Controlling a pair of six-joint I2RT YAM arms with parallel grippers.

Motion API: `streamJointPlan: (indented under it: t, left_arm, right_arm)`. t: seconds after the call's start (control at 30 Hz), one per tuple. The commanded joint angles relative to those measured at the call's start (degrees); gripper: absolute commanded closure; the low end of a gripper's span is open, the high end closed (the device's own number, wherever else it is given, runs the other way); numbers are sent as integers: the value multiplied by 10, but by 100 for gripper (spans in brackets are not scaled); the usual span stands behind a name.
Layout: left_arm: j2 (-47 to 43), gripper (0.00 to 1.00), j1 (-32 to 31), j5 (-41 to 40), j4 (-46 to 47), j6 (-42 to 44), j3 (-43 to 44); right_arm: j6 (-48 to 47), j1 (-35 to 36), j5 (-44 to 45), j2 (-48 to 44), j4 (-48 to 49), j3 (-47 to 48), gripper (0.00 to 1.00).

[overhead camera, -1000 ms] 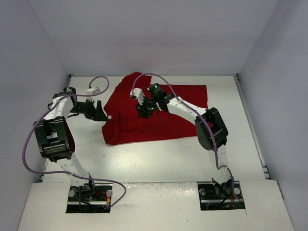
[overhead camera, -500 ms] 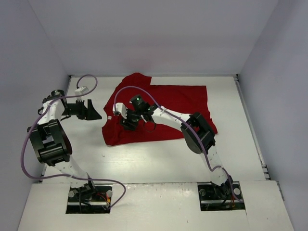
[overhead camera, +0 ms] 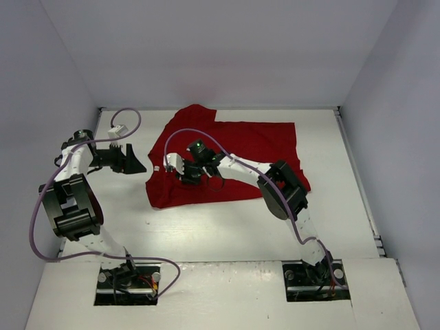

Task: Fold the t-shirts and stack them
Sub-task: Fold the flattened tshirt in 1/3 of the way

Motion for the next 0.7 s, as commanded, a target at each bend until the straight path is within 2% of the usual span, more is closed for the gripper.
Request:
streamJointPlan:
  t: [0.0,0.57,0.6,0.63,0.67]
  left_arm:
    - [-22,31,0,29,5,13,4]
    - [-21,30,0,26,5,29,7]
    - [-18,30,0,26,4,29,8]
    - [-15,30,0,24,4,29,9]
    - [-14,30,0,23,4,29,9]
  right_arm:
    - [-17,-6,-10,-36,6,4,100]
    - [30,-87,-26,-2,5,128,100]
    - [33,-91,-32,-1,4,130,98]
    - [36,-95,-49,-3,0,127,88]
    - [36,-95,-58,-11,0,117,73]
